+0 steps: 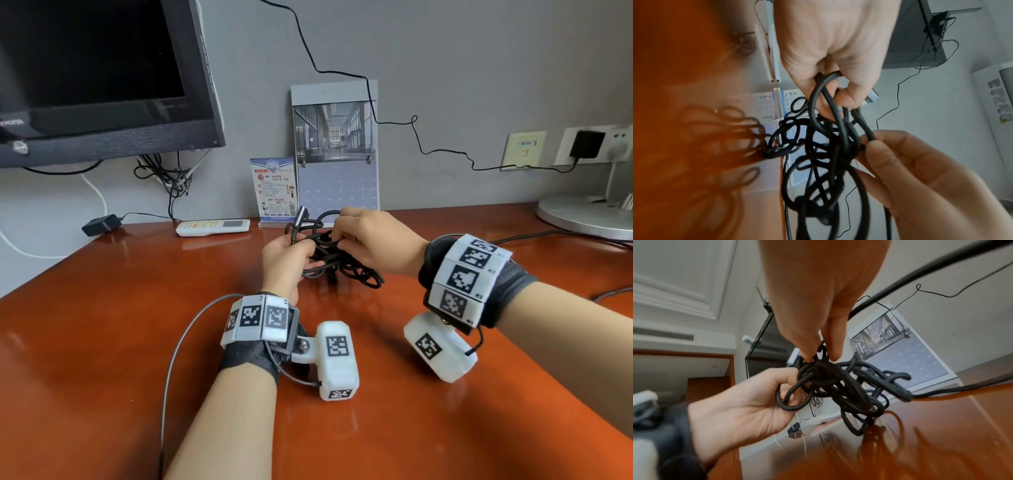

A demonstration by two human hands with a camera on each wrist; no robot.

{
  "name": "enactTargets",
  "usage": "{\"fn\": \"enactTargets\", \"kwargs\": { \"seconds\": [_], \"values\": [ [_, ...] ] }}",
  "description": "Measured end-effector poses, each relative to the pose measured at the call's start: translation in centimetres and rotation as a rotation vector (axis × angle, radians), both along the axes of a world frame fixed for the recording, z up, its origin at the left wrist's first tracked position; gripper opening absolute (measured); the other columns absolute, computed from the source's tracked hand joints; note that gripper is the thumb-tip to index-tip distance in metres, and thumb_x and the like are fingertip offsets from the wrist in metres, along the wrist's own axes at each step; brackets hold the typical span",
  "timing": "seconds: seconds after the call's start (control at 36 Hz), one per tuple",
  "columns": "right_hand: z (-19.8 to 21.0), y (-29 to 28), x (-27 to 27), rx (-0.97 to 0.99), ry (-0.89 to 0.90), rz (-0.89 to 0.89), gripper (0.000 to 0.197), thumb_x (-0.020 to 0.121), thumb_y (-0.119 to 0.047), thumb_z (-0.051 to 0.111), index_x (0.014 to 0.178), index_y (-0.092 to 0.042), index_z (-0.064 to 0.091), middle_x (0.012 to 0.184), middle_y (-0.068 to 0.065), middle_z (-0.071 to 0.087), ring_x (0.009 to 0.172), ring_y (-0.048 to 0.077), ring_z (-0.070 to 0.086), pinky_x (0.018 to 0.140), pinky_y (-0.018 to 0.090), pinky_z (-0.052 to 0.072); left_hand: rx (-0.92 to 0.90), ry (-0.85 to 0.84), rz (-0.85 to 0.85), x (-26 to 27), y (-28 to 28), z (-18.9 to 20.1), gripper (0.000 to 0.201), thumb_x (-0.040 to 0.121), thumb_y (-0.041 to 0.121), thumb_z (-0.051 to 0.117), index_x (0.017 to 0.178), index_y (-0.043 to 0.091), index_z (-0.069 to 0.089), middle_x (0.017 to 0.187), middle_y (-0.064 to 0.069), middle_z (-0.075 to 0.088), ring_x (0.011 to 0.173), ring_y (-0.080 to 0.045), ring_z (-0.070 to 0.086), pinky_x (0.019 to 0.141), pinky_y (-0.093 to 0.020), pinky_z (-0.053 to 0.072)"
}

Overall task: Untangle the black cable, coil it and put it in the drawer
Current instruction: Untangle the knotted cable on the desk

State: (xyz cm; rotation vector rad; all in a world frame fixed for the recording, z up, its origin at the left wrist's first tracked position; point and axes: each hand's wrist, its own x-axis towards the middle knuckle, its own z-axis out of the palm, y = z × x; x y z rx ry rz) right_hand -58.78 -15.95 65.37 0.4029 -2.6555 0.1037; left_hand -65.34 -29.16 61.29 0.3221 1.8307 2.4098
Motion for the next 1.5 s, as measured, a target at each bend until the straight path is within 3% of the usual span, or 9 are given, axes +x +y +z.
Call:
{"fn": "enactTargets", "kwargs": {
  "seconds": [0.25,0.5,0.69,0.86,0.97,1.17,1.25,1.36,1.5],
  "values": [
    [0.3,-1.8,-0.5,0.026,0.028,-0.21,0.021,0.09,-0.035,0.056,0.102,-0.02,0.065,0.098,-0.003,0.06,0.092,0.023,0.057,0.067,0.028,0.036,-0.071,-0.045,-0.011,-0.2,0.2,-0.3,0.028,0.082,-0.005,0.051,0.067,0.018,0.046,0.053,0.004,0.047,0.052,-0.013,0.042,0.075,-0.037,0.041],
    [0.9,-0.9,-0.4,-0.022,-0.056,0.054,0.017,0.082,-0.003,0.054,0.092,-0.003,0.068,0.09,0.006,0.059,0.081,0.028,0.054,0.069,0.031,0.04,0.045,0.004,0.006,-0.4,-0.6,0.0,0.029,0.084,-0.015,0.047,0.068,0.009,0.045,0.073,-0.009,0.057,0.067,-0.018,0.061,0.054,-0.024,0.057],
    [0.1,-1.6,0.1,0.203,-0.097,-0.174,0.057,0.077,-0.071,0.034,0.067,-0.019,0.054,0.078,-0.009,0.046,0.087,0.014,0.042,0.056,0.028,0.029,-0.028,0.013,-0.024,-0.2,-0.2,-0.2,0.031,0.084,-0.013,0.047,0.067,0.013,0.045,0.066,-0.006,0.05,0.059,-0.016,0.053,0.042,-0.018,0.046],
    [0.4,-1.7,0.1,0.107,-0.232,0.116,0.036,0.093,-0.031,0.055,0.061,-0.017,0.046,0.074,-0.012,0.04,0.085,0.009,0.03,0.066,0.026,0.028,-0.041,0.008,-0.007,-0.3,-0.9,-0.4,0.022,0.086,-0.012,0.049,0.079,0.007,0.058,0.067,-0.007,0.058,0.047,-0.009,0.056,0.042,-0.017,0.045],
    [0.3,-2.6,0.9,0.037,-0.284,0.079,0.029,0.092,-0.03,0.054,0.069,-0.015,0.047,0.094,-0.004,0.039,0.096,0.017,0.039,0.082,0.034,0.038,-0.02,-0.028,0.021,-0.7,-1.1,-0.7,0.018,0.089,-0.006,0.051,0.08,0.007,0.059,0.073,-0.013,0.055,0.06,-0.017,0.055,0.046,-0.019,0.051],
    [0.0,-5.3,0.7,0.01,-0.151,-0.156,0.035,0.098,-0.044,0.035,0.109,-0.015,0.05,0.098,0.007,0.06,0.092,0.03,0.055,0.069,0.031,0.032,0.013,-0.057,0.0,-0.7,-1.3,-1.0,0.027,0.085,-0.014,0.049,0.074,0.008,0.061,0.066,-0.007,0.062,0.06,-0.016,0.059,0.057,-0.024,0.05],
    [0.3,-5.1,1.0,-0.022,-0.209,-0.036,0.012,0.099,-0.028,0.039,0.091,-0.02,0.044,0.077,-0.004,0.049,0.079,0.023,0.049,0.065,0.029,0.028,0.045,-0.113,0.024,-1.0,-1.8,-1.0,0.028,0.085,-0.014,0.048,0.071,0.008,0.057,0.052,-0.004,0.057,0.043,-0.01,0.055,0.043,-0.018,0.047],
    [1.0,-4.1,1.4,-0.139,-0.393,0.019,0.031,0.094,-0.019,0.047,0.065,-0.026,0.04,0.062,-0.01,0.043,0.058,0.007,0.041,0.056,0.023,0.03,0.044,-0.121,0.044,-1.2,-2.0,-1.3,0.024,0.087,-0.011,0.048,0.076,0.007,0.06,0.065,-0.011,0.058,0.054,-0.019,0.056,0.045,-0.02,0.05],
    [0.6,-5.1,1.1,0.074,-0.12,-0.033,0.046,0.089,-0.048,0.042,0.05,-0.026,0.031,0.069,-0.005,0.046,0.087,0.017,0.037,0.079,0.029,0.026,0.044,-0.105,0.002,-1.0,-1.9,-1.2,0.023,0.089,-0.008,0.049,0.079,0.009,0.061,0.066,-0.008,0.059,0.048,-0.012,0.056,0.042,-0.017,0.045]
  ]
}}
